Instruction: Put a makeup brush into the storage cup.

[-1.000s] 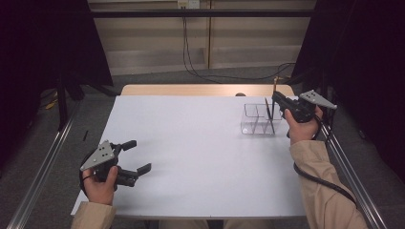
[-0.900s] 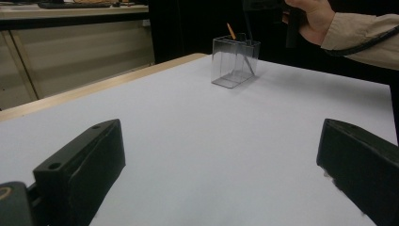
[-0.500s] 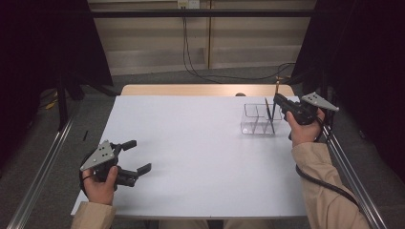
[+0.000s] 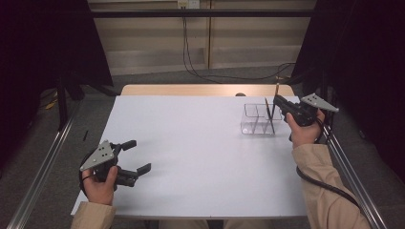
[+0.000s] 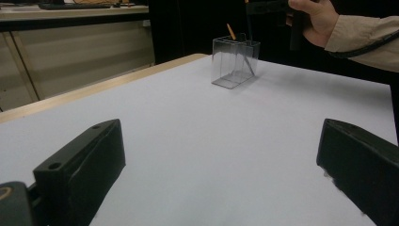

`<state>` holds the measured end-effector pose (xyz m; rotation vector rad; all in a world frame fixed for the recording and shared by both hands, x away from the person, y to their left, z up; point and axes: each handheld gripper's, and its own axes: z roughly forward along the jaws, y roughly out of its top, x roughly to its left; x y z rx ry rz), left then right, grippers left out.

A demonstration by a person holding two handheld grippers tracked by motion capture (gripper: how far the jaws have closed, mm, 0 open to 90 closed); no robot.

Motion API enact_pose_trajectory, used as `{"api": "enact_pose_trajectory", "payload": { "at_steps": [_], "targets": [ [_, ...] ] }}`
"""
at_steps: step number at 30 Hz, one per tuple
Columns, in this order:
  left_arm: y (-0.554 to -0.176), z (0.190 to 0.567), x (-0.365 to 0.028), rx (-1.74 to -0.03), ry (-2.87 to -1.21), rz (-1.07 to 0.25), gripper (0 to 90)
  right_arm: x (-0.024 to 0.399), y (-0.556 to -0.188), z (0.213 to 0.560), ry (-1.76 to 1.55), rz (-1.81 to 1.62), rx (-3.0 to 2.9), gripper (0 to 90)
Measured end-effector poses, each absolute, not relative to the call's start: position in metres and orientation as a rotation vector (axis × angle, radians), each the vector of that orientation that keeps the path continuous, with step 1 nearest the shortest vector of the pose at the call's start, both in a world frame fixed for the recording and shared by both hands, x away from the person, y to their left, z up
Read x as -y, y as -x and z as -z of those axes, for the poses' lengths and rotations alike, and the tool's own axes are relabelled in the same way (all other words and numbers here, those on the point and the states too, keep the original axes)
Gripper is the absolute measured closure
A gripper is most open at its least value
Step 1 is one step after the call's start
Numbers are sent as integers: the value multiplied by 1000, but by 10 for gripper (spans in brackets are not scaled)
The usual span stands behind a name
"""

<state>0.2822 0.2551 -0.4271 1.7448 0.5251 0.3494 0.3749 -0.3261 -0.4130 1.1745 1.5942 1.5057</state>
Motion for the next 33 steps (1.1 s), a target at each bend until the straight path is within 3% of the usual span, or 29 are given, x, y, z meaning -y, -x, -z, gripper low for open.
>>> {"api": "enact_pose_trajectory", "payload": {
  "at_steps": [33],
  "targets": [
    [-282,426,-255,-522,-1749,-352,14,325,-369,420,-1174,-1472,-1634,835]
  ]
}}
